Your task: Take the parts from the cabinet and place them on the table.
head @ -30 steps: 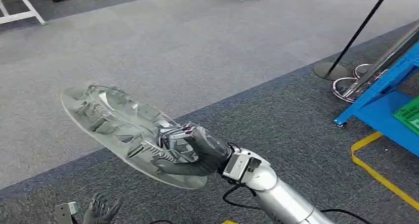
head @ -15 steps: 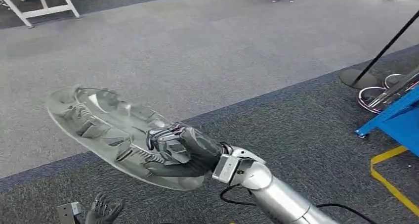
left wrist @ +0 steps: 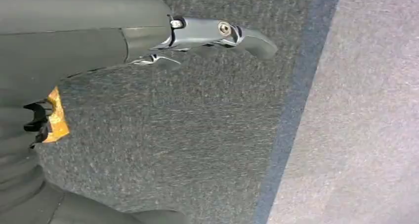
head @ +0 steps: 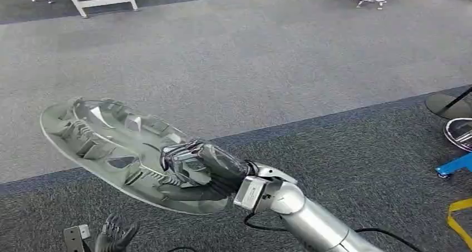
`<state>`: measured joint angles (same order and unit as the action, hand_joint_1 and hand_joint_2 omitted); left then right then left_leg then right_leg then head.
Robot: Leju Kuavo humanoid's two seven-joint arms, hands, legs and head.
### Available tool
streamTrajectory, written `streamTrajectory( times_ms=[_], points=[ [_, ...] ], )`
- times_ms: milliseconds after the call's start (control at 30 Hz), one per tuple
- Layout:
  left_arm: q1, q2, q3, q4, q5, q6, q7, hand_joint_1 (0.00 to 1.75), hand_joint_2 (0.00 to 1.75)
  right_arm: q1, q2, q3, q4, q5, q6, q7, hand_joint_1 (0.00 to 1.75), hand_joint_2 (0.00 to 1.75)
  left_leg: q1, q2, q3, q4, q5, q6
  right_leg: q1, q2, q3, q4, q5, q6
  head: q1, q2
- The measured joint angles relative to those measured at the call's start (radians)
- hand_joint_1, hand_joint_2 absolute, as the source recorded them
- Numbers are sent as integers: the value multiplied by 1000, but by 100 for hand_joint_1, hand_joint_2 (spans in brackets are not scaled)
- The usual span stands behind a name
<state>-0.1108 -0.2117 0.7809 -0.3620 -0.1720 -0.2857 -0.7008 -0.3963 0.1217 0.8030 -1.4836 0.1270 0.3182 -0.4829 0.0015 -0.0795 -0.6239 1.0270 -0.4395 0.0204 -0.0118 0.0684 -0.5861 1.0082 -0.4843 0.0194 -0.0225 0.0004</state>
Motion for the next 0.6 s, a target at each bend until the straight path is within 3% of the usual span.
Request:
streamTrajectory(
  times_ms=[100, 133, 167, 200, 267, 300, 333, 367, 433, 467, 500, 600],
  points=[
    [7, 0, -1, -1, 0, 0, 0, 0, 175, -3, 0, 4, 0, 3, 0, 2, 175, 175, 10, -19, -4, -9, 7, -20, 8, -15, 0, 5, 1, -7, 0, 0],
    [8, 2, -1, -2, 0, 0, 0, 0, 175, -5, 1, 5, 0, 5, 0, 4, 175, 175, 9, -7, -7, -1, 0, -24, 0, -28, 7, -5, 7, -16, 0, 0],
    [7, 1, -3, -3, 0, 0, 0, 0, 175, -6, 1, 6, 0, 7, 0, 6, 175, 175, 4, 30, -15, 20, -15, -28, 1, -36, 10, -6, 6, -19, -5, 0],
    [4, 1, -6, -3, 0, 1, 0, 0, 175, -10, 1, 8, 0, 8, 0, 6, 175, 175, 5, 53, -42, 82, -50, -34, 2, -46, 14, -5, 3, -24, -9, 0],
    [2, 1, -10, -4, 3, 4, 0, 0, 175, -14, 1, 13, 0, 13, -1, 8, 175, 175, 9, 67, -116, 239, -117, -41, 5, -69, 18, -5, -1, -29, -8, 0],
    [4, 1, -12, -3, 4, 5, 0, 0, 175, -14, 1, 17, 1, 15, -2, 9, 175, 175, 10, 68, -143, 293, -130, -43, 6, -78, 19, -4, -3, -31, -10, 0],
    [6, 1, -14, -4, 5, 6, 0, 0, 175, -15, 1, 20, 1, 18, -3, 10, 175, 175, 11, 68, -144, 295, -117, -44, 6, -87, 22, -4, -6, -30, -8, 0],
    [8, 1, -15, -4, 7, 6, 0, 0, 175, -16, 1, 21, 1, 19, -3, 10, 175, 175, 11, 69, -126, 256, -86, -43, 7, -94, 24, -4, -8, -30, -9, 0],
    [7, 2, -15, -4, 11, 6, 0, 0, 175, -19, 1, 24, 0, 20, -3, 11, 175, 175, 9, 85, -35, 78, 4, -36, 9, -109, 35, -4, -15, -26, -8, 0],
    [6, 2, -16, -6, 11, 6, 0, 0, 175, -21, 1, 27, 0, 21, -3, 11, 175, 175, 4, 117, -2, 9, 14, -29, 10, -116, 39, -5, -20, -22, -8, 0],
    [4, 2, -17, -6, 12, 6, 0, 0, 175, -23, 1, 28, 0, 23, -3, 10, 175, 175, -8, 127, 7, -9, 3, -21, 19, -121, 37, -2, -23, -16, -8, 0],
    [7, 2, -20, -6, 19, 9, 0, 0, 175, -25, 1, 32, 0, 26, -4, 11, 175, 175, -11, 106, 1, -7, 0, -8, 17, -145, 43, -10, -26, -4, -7, 0]
  ],
)
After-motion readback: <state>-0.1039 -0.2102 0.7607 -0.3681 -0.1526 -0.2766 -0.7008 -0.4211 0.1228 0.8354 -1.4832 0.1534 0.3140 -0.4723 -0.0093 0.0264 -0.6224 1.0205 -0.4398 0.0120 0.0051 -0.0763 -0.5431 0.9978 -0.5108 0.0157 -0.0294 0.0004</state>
